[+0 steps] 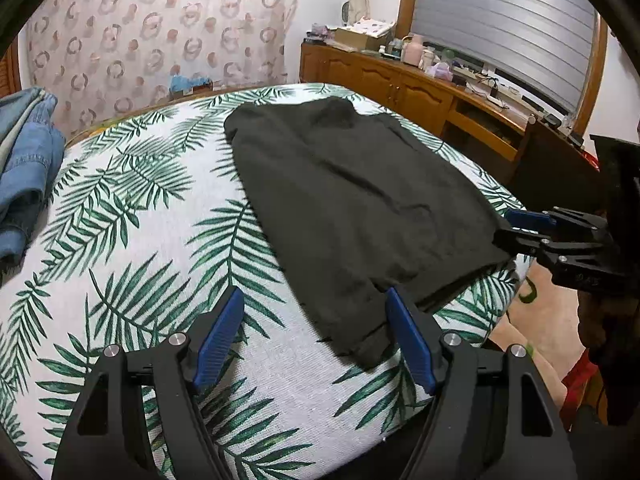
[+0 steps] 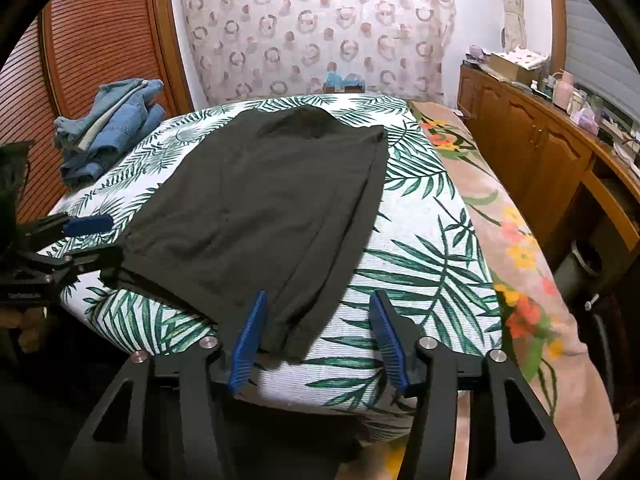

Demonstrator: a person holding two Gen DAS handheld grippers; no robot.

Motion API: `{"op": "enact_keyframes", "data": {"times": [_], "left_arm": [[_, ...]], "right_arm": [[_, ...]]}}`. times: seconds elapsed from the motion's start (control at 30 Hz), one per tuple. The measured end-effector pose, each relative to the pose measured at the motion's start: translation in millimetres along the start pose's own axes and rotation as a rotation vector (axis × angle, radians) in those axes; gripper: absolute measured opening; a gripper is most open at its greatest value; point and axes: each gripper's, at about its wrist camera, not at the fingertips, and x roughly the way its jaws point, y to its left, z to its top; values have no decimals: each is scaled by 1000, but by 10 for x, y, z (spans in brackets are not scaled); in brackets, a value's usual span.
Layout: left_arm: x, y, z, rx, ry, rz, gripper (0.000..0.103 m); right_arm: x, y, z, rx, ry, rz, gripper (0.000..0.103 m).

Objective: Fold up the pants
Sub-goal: 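Open the right tool and smooth the folded garment flat, then close the left tool on the black pants' end while the right tool grips the other end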

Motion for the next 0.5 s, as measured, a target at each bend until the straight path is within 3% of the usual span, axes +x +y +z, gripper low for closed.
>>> {"op": "enact_keyframes", "data": {"times": [0.33,0.4,0.43,0.5], "left_arm": [[11,-52,-63,5,-9,-5,75],[4,-72,-73,10,-12,-19,74],[-2,-81,-77,12,-14,-24,73],[-11,-103,-78,19,-19,-45,59]], "right_arm": [[38,70,-37,-4,-5,22,31],[42,84,-41,-1,-7,35,23],[43,92,-41,-2,-8,38,22],[46,120,-41,-14,-11,38,17]]}}
